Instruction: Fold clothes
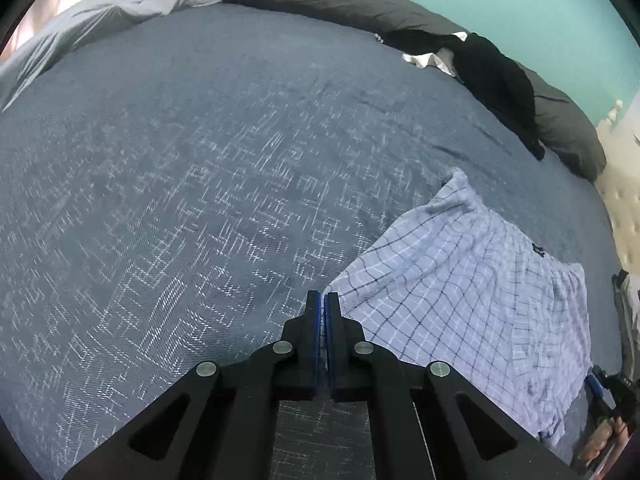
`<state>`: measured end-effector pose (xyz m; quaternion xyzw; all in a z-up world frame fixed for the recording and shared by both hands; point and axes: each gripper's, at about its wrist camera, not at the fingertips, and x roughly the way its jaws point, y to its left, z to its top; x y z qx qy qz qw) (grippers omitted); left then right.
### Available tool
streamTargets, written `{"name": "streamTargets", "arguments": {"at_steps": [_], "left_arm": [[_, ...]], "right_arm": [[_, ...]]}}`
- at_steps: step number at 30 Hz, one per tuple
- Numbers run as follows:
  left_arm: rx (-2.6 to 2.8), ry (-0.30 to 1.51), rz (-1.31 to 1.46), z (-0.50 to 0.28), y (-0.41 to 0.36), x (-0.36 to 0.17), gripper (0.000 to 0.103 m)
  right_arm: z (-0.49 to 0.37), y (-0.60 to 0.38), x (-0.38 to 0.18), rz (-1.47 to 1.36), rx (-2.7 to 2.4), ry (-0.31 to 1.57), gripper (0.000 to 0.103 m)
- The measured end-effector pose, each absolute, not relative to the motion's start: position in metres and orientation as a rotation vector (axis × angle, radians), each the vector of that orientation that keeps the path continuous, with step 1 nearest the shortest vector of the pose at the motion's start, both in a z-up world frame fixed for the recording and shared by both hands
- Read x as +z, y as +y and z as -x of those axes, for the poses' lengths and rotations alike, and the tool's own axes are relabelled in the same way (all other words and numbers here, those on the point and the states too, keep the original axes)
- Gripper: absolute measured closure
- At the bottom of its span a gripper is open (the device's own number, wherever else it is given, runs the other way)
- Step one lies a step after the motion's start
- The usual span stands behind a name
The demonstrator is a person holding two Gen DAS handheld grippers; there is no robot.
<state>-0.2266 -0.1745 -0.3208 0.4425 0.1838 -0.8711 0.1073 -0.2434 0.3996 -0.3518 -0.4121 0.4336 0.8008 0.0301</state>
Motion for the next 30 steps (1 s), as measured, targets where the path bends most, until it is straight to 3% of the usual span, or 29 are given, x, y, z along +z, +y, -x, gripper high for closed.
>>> {"name": "streamTargets", "arguments": {"at_steps": [16,26,30], "left_arm": [[-2.518,0.626,-1.393,0.240,-0.179,-0.339,0.100],[-2.483,0.648,-1.354,0.235,-0.189,-0.339,0.089],[-2.479,0.652,-1.332,0.235,-0.191,-0.337,0.083]], "right_arm": [[0.244,0.399,-0.355,1.287,2.440,1.352,0.081],[0.243,0.402,-0.349,1.247,2.440,1.348,0.064],[0.243,0.403,-0.348,1.233,2.435,1.323,0.063]]}}
